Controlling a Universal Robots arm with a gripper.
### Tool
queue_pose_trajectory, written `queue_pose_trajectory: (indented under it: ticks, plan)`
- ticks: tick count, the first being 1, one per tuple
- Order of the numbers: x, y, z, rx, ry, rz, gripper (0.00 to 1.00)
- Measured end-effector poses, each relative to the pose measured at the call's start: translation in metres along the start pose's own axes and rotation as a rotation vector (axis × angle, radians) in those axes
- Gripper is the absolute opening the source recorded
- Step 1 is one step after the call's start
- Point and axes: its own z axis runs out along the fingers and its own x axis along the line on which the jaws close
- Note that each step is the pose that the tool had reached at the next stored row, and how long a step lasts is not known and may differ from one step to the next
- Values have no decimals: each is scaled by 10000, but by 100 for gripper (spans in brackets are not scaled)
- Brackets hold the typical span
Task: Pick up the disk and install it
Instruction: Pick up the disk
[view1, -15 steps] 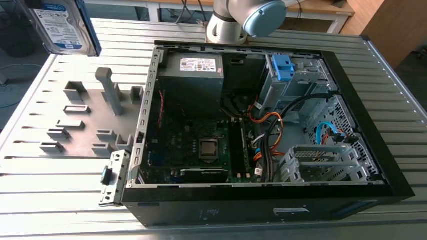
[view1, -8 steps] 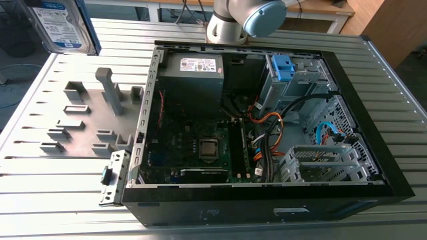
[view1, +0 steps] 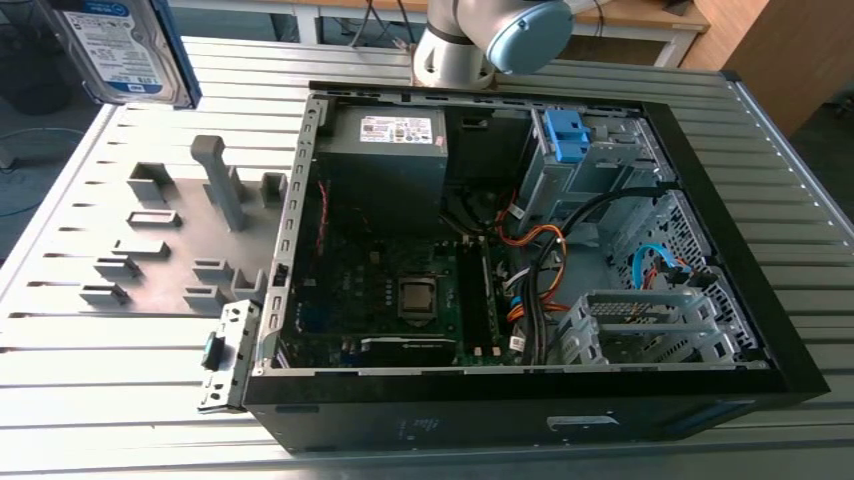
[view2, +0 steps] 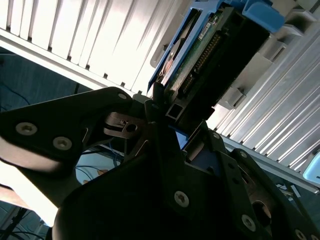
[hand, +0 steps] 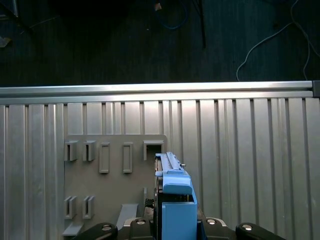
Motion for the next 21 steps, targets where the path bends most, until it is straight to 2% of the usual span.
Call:
queue_pose_trajectory:
  ticks: [21]
  plan:
    - [-3,-1,-50,-1,-13,0,36]
